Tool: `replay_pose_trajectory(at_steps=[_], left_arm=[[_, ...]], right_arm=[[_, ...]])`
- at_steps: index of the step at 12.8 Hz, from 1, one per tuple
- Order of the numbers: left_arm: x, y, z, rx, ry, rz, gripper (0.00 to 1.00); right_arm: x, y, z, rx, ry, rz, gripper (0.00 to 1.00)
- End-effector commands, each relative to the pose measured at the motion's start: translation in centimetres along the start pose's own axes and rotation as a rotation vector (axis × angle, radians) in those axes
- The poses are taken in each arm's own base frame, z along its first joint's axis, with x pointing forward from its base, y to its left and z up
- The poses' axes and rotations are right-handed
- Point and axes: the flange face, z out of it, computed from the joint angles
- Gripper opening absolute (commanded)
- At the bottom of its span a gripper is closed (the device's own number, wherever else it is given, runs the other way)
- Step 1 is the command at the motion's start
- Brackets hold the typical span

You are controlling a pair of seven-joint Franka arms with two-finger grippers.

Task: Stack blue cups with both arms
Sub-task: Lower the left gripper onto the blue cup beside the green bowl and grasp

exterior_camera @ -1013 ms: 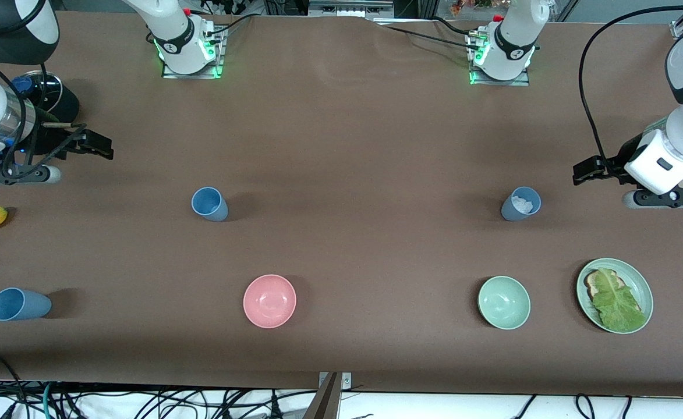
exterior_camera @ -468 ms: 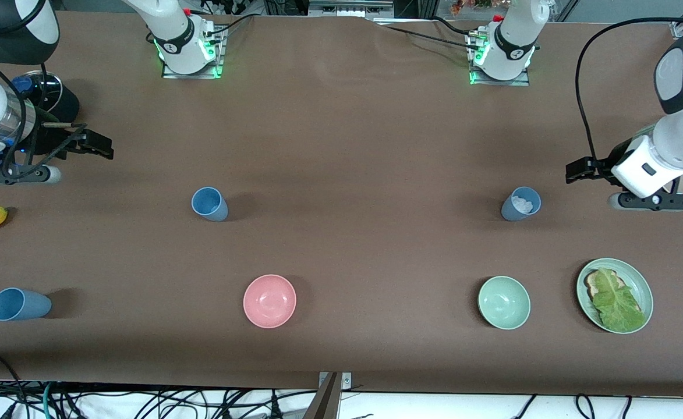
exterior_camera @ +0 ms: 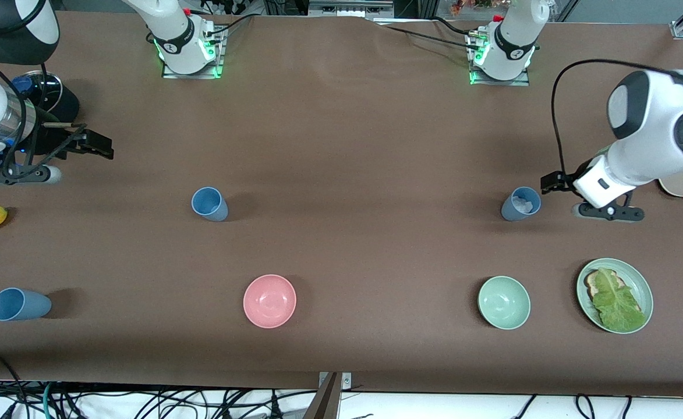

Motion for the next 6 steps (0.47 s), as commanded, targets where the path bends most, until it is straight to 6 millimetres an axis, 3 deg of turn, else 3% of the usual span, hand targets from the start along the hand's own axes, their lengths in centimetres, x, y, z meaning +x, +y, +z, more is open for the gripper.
replay_pose_trajectory(at_steps=[1, 2, 3, 4, 5, 6], left_arm=[[-0.4, -1.1, 4.7, -0.018, 0.001, 0.026, 0.81], [-0.3, -1.1, 6.5, -0.025, -0.023, 0.026, 0.60], [-0.3, -1.1, 7.5, -0.028, -0.041, 0.027, 0.46], [-0.2, -1.1, 8.3, -0.030, -0.045, 0.025, 0.33], [-0.2, -1.1, 9.5, -0.034, -0.054, 0.027, 0.29], [0.0, -1.2, 10.3, -0.036, -0.052, 0.025, 0.14]], right_arm=[[-0.3, -0.3, -0.3, 0.014, -0.005, -0.011, 1.00], [-0.3, -0.3, -0.3, 0.014, -0.005, -0.011, 1.00], [-0.3, -0.3, -0.3, 0.014, -0.005, -0.011, 1.00], [-0.3, -0.3, -0.3, 0.014, -0.005, -0.011, 1.00], [-0.3, -0.3, -0.3, 0.016, -0.005, -0.011, 1.00], [-0.3, -0.3, -0.3, 0.014, -0.005, -0.011, 1.00]])
